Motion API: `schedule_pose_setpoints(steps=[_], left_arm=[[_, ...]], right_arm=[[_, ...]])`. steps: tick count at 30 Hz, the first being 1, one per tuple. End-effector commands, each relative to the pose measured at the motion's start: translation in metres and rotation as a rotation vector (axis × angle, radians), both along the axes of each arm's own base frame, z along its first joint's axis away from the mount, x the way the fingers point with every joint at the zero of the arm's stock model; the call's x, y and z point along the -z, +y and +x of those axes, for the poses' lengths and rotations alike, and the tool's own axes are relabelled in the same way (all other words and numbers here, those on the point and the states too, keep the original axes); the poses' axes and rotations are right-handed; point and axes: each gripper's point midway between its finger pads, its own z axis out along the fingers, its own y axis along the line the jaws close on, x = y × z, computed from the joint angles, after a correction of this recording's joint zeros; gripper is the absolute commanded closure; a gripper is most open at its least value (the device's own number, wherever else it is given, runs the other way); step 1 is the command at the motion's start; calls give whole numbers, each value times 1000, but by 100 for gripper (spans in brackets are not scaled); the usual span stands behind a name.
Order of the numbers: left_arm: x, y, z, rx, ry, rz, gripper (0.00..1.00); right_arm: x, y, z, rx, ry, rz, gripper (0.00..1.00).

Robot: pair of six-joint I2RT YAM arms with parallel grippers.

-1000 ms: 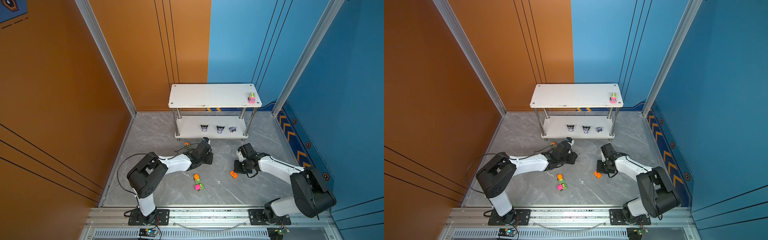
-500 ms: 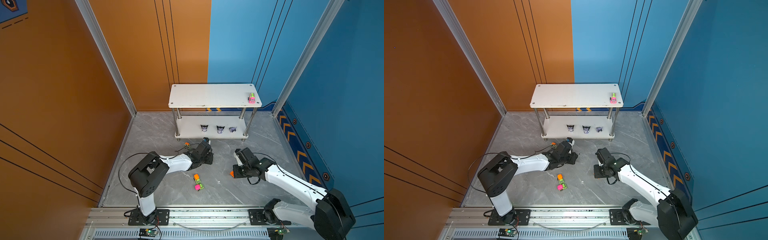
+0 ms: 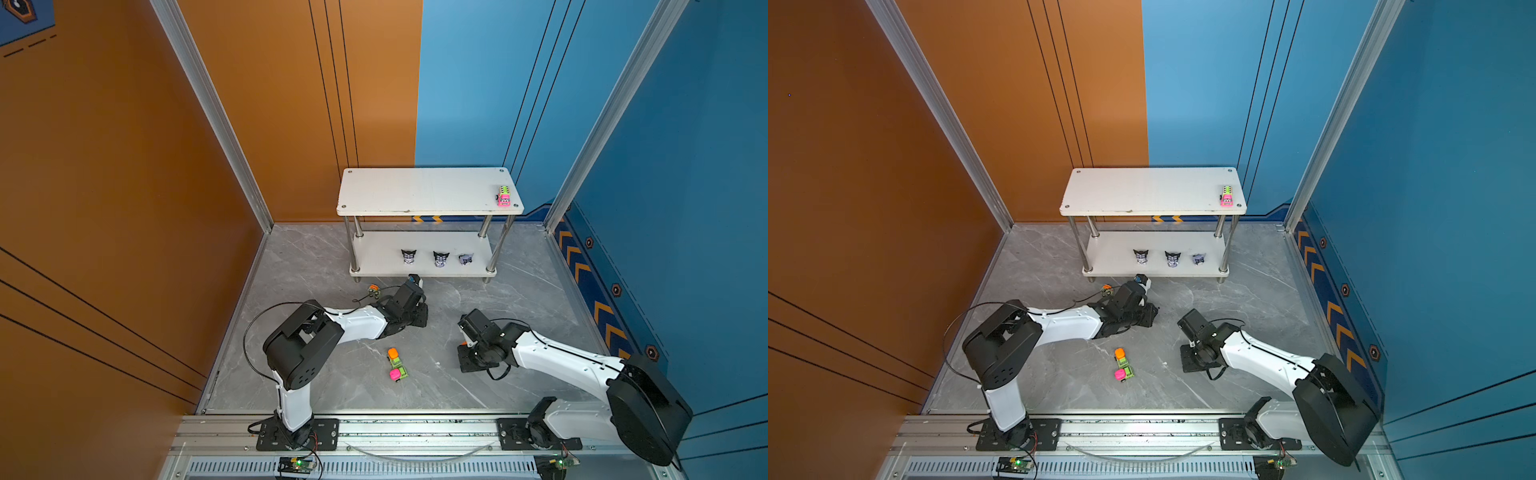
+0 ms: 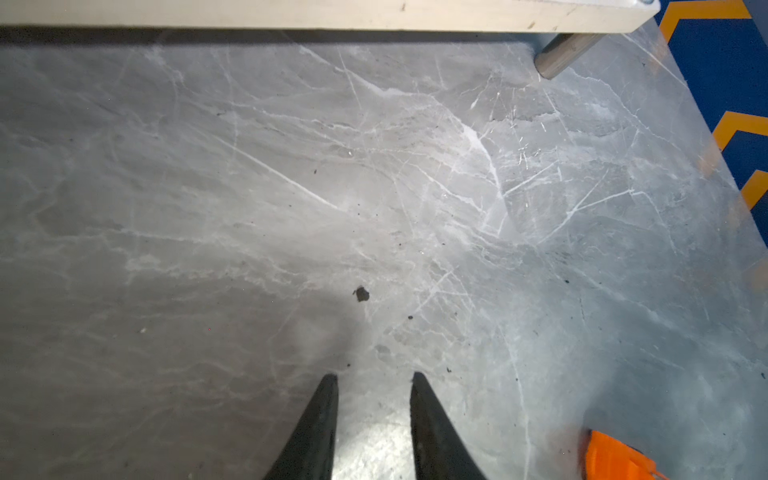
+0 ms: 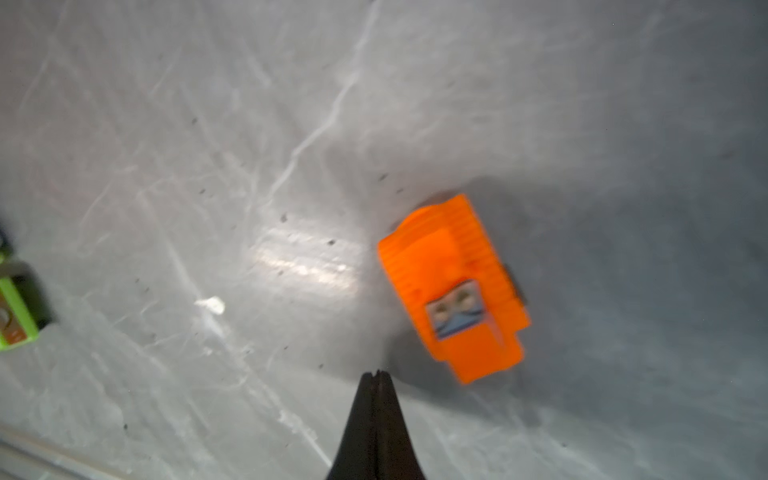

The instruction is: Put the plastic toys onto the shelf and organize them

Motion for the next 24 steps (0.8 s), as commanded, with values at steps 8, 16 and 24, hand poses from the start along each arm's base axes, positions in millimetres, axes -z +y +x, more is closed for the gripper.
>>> schedule_pose_setpoints(steps=[8, 16, 24], left_arm=[[-8, 2, 0, -4, -3, -23, 68], [-9, -4, 0, 15, 1, -31, 65], [-14, -3, -9, 49, -10, -16, 59]], right_arm=[[6, -38, 41, 114, -26, 3, 100], [-1, -14, 86, 138, -81, 111, 100], [6, -3, 124, 116, -61, 113, 100]])
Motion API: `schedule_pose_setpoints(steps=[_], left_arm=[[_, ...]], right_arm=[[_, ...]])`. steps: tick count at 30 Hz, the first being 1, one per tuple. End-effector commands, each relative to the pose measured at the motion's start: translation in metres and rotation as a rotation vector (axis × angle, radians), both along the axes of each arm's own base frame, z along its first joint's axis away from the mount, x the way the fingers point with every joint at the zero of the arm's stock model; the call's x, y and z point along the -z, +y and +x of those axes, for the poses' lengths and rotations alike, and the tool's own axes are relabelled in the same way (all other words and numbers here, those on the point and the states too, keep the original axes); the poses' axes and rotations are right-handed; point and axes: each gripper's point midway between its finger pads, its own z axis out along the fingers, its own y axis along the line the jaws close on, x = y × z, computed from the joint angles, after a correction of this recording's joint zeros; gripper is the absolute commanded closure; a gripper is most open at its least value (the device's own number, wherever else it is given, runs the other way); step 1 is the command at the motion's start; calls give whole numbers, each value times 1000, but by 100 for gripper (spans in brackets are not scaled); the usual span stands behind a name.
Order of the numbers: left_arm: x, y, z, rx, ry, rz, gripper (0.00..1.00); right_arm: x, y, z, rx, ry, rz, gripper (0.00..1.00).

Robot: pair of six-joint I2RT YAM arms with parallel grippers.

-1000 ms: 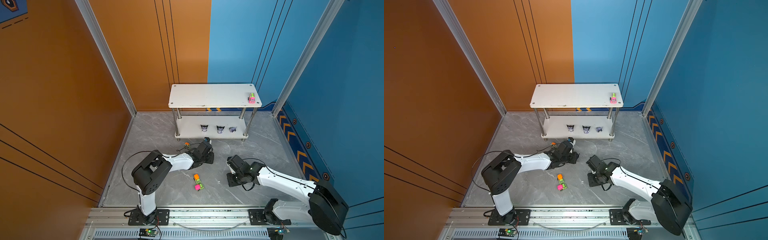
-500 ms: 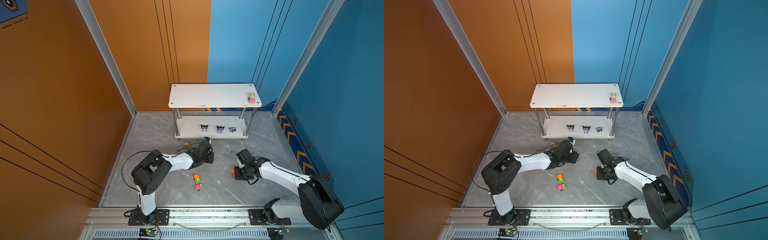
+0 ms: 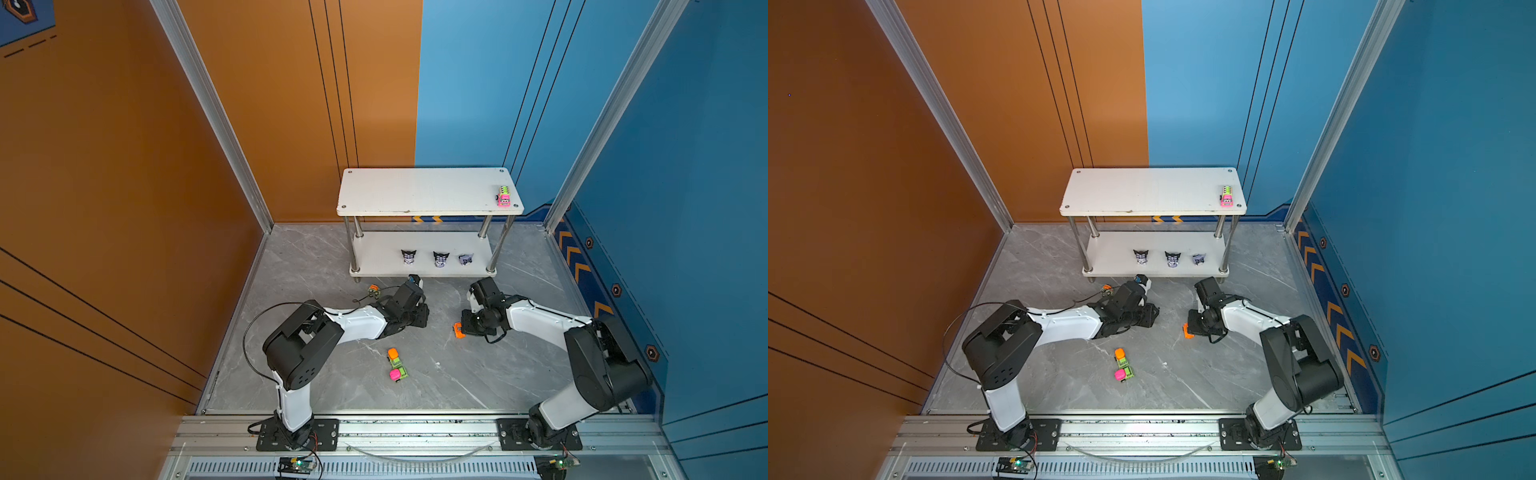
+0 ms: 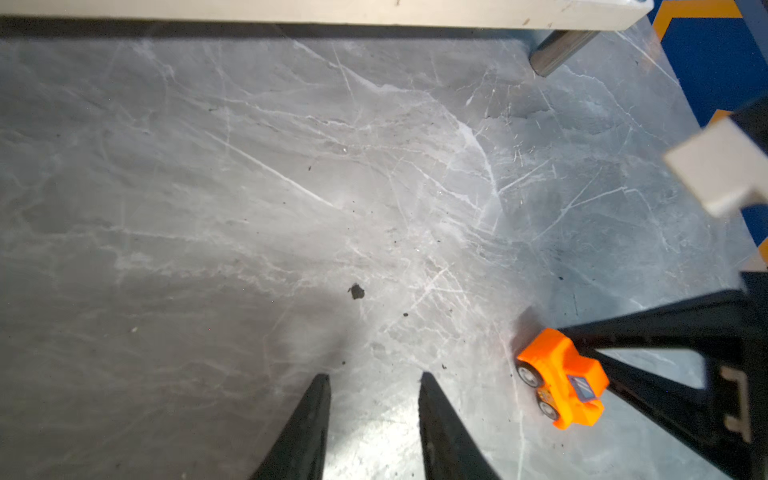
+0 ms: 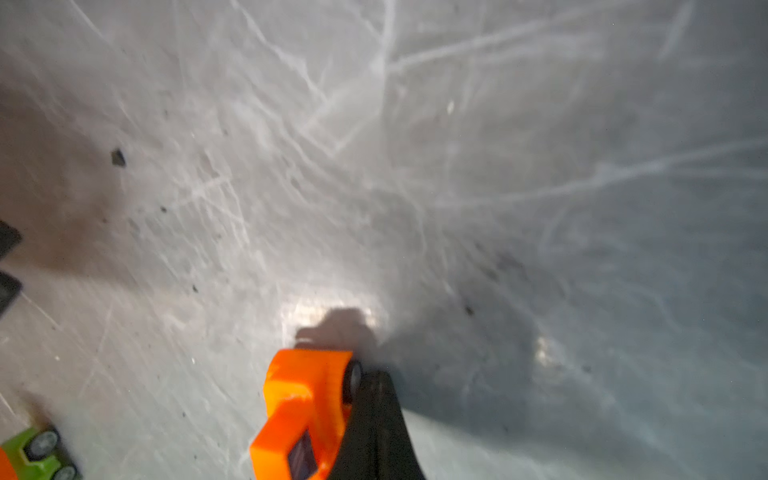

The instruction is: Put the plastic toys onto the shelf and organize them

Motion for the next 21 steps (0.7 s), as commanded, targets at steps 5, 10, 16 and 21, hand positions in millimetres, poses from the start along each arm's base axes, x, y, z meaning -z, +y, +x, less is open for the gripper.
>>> schedule_pose_setpoints(steps=[5, 10, 16, 21], left_arm=[[-18, -5, -23, 69, -37, 51, 55], [-14, 1, -26, 51, -29, 69, 55], [-14, 4, -23, 26, -28, 50, 55], [-17, 7, -24, 19, -31, 44, 55]], right_arm=[[-11, 4, 10, -17, -36, 18, 100], [-27, -13, -5, -3, -87, -50, 89], [-46, -14, -26, -75, -148, -119, 47], [-39, 3, -36, -195, -150, -188, 41]])
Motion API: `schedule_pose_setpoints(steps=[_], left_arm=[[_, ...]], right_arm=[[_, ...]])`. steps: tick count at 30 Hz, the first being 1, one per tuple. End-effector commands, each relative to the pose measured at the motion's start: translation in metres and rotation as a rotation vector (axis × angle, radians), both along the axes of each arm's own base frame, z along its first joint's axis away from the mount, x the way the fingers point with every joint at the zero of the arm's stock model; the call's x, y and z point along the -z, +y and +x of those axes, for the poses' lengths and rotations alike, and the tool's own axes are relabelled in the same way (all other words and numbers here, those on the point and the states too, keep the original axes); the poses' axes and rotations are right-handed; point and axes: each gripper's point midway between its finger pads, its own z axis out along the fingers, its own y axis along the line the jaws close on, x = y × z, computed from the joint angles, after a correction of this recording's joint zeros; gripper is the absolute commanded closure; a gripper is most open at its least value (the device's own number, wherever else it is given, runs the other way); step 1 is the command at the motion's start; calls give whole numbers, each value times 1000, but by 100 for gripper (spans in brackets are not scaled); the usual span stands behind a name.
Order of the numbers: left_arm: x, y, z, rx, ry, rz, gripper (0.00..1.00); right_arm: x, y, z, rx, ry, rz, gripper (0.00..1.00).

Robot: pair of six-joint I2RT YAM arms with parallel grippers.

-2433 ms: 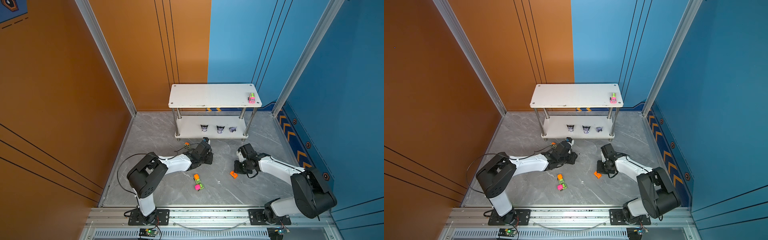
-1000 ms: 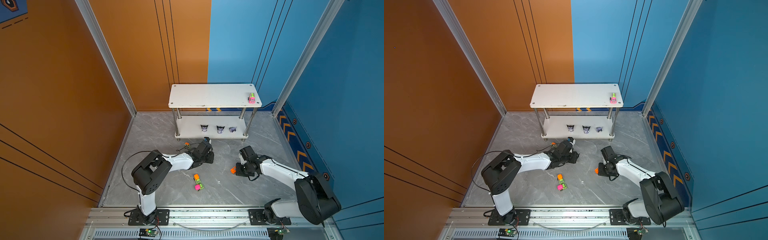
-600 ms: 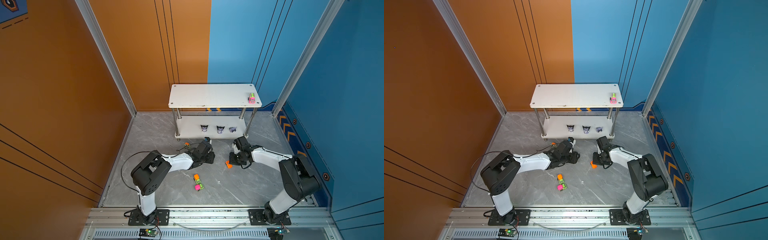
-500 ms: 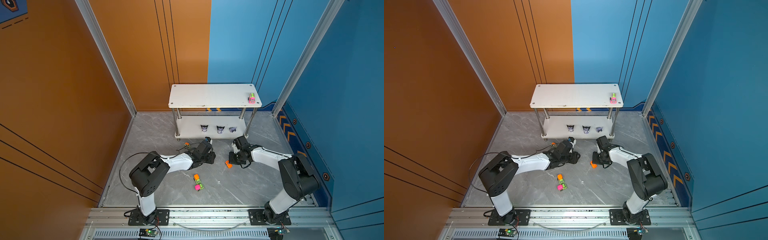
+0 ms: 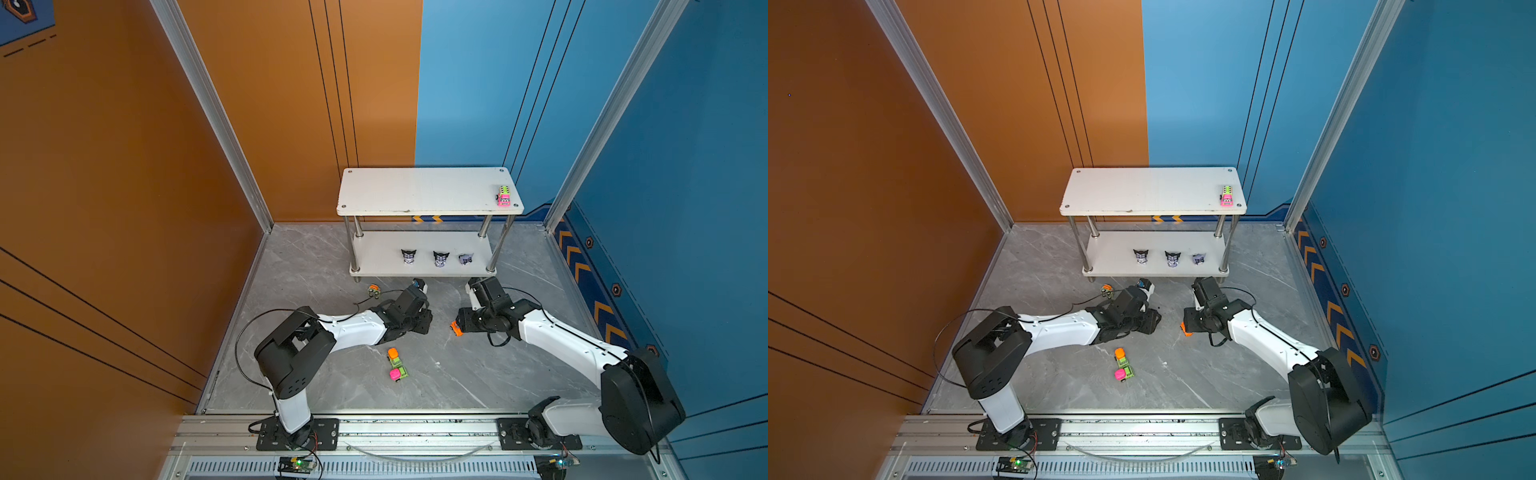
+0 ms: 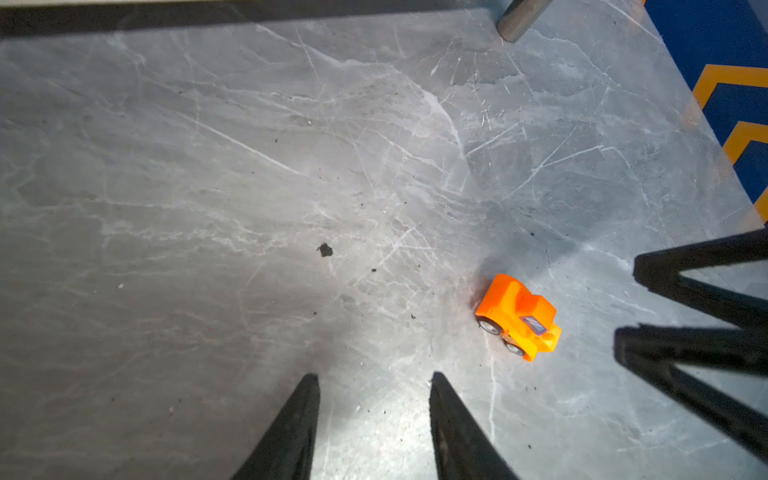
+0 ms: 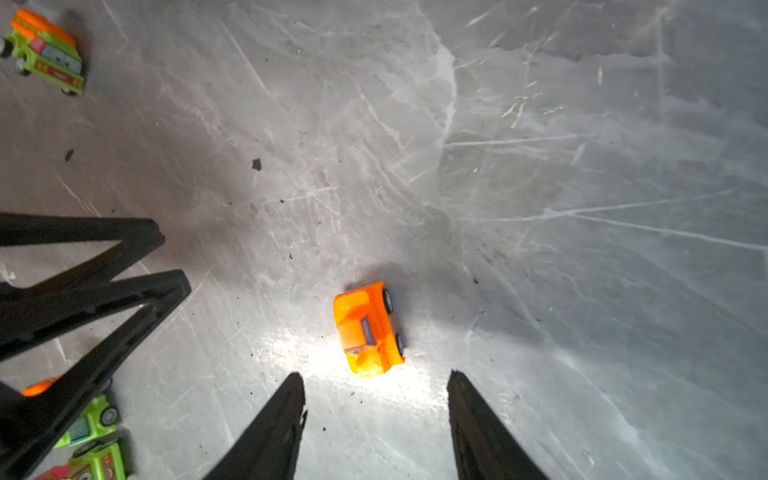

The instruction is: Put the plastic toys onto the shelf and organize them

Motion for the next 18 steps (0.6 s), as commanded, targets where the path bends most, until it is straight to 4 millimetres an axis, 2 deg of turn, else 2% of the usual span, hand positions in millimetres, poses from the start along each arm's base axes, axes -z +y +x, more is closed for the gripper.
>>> schedule_pose_setpoints(steps=[1, 7, 13, 18], left_arm=[[-8, 12, 1, -35, -16, 4, 55], [-6, 27, -2, -65, -14, -5, 55], [-5, 32, -4, -74, -11, -15, 55], [-4, 34, -2, -74, -15, -15, 55]], right_arm=[[18, -5, -14, -61, 44, -124, 41], [37, 2, -9, -86, 58, -179, 42], [38, 10, 5, -106, 46, -187, 50], [39, 15, 8, -117, 54, -176, 57]])
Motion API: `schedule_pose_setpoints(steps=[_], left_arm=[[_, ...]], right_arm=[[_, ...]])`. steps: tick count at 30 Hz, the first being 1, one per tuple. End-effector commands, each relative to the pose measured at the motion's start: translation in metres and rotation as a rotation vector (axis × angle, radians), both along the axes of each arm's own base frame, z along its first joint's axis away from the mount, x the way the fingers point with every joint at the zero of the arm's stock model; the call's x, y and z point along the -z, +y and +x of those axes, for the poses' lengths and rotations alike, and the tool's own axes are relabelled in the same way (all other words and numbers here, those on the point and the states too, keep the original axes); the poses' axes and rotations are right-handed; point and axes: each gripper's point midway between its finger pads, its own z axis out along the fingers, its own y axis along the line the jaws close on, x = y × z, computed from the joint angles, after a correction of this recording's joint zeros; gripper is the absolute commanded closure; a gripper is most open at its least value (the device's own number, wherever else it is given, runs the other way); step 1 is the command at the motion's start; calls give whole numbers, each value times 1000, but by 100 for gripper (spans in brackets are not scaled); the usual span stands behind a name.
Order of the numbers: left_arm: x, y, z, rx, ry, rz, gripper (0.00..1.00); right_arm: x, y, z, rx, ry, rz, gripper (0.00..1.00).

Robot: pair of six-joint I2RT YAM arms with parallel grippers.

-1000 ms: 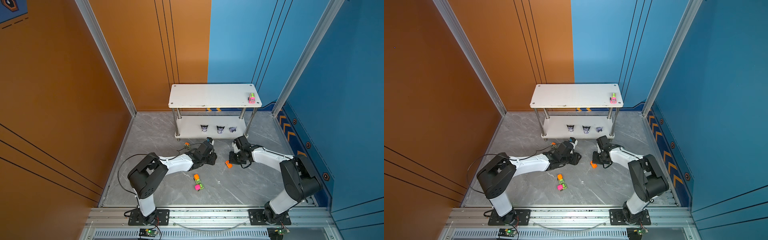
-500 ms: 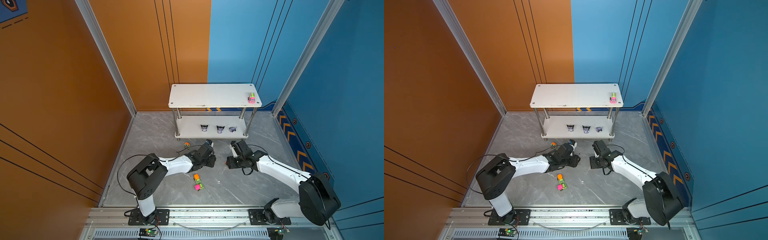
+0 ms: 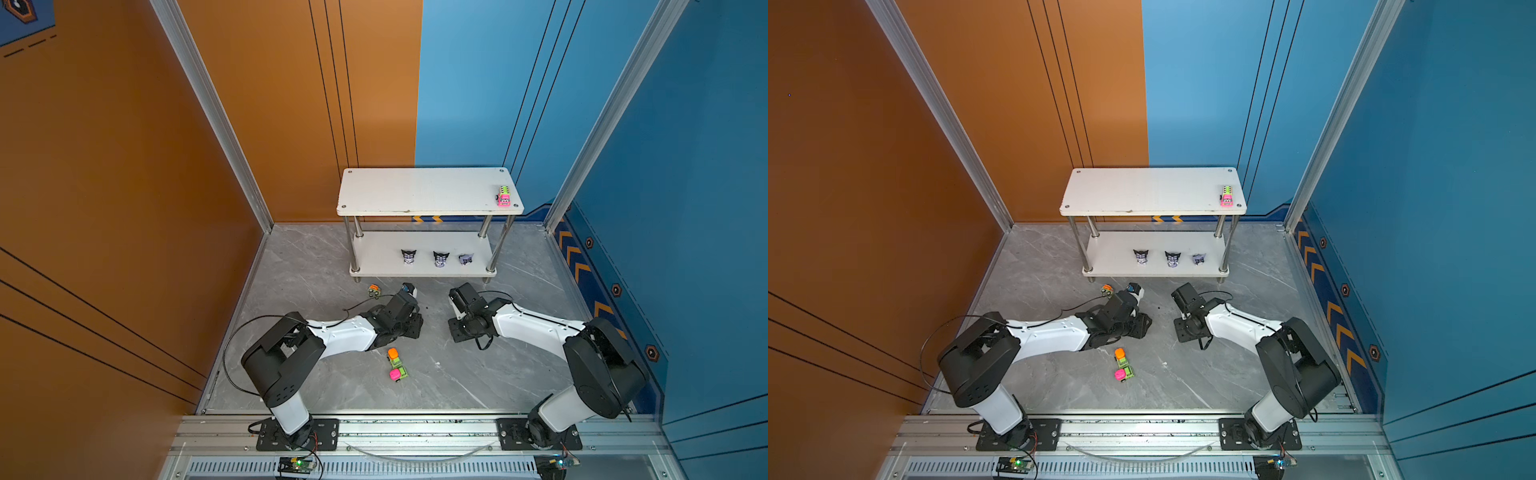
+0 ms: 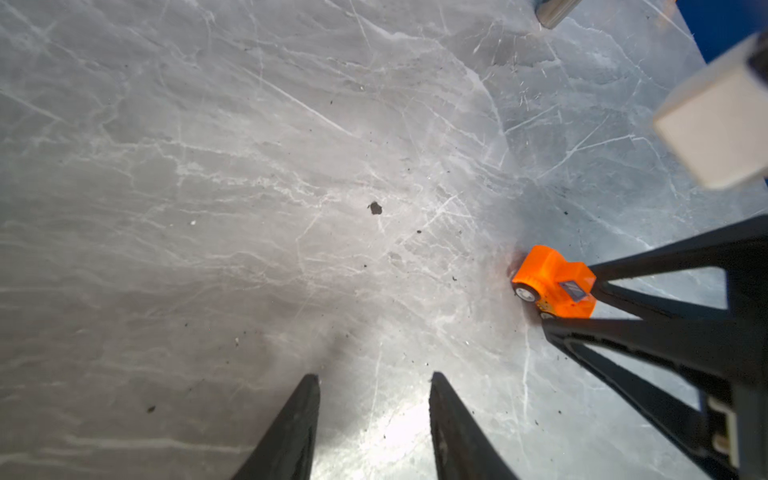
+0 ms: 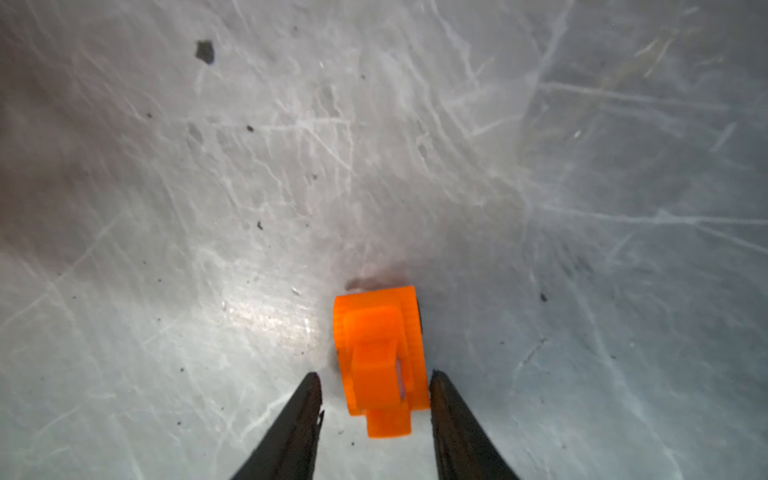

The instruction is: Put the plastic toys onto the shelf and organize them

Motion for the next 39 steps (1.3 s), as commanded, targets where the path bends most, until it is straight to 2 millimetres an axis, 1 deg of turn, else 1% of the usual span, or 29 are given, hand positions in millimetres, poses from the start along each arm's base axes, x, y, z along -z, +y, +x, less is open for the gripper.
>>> schedule_pose_setpoints(steps=[1, 5, 8, 11, 14, 17, 20, 25, 26, 28, 31, 32, 33, 35, 36, 39], left_arm=[[-9, 5, 6, -22, -29, -19, 55], [-8, 6, 7, -21, -21, -28, 55], [-8, 6, 6, -17, -19, -31, 55], [-9, 9, 5, -22, -25, -33, 55], [-11, 11, 3, -23, -29, -36, 55], [-12, 12, 2, -21, -30, -38, 55], [-12, 13, 1, -20, -31, -41, 55], [-16, 11, -3, -13, -40, -54, 55], [-17, 11, -3, -13, -42, -55, 55], [-18, 11, -4, -13, -46, -59, 55], [-18, 11, -7, -11, -44, -60, 55], [-19, 11, -7, -10, -46, -63, 55], [-20, 12, -8, -11, -49, -64, 55], [-22, 14, -10, -14, -53, -65, 55], [-23, 15, -11, -18, -55, -66, 54], [-25, 20, -13, -24, -62, -60, 54]], right_arm=[[-2, 3, 7, -15, -17, -8, 58], [0, 5, 8, -10, -12, -4, 63], [1, 6, 8, -8, -6, -5, 69], [-2, 7, 7, -11, -5, -12, 75], [-16, 8, 6, -18, -16, -19, 80], [-43, 4, 4, -13, -43, -30, 82], [-90, 1, 7, -6, -105, -28, 83], [-193, -2, 17, 7, -290, 31, 85], [-210, -2, 19, 8, -321, 38, 86], [-250, -4, 27, 15, -398, 45, 87], [-299, -5, 42, 27, -504, 39, 87], [-309, -5, 47, 25, -523, 32, 87], [-324, -5, 53, 27, -552, 26, 87], [-349, -6, 66, 35, -598, 9, 88], [-358, -6, 73, 39, -617, 0, 88], [-377, -6, 94, 50, -655, 9, 89]])
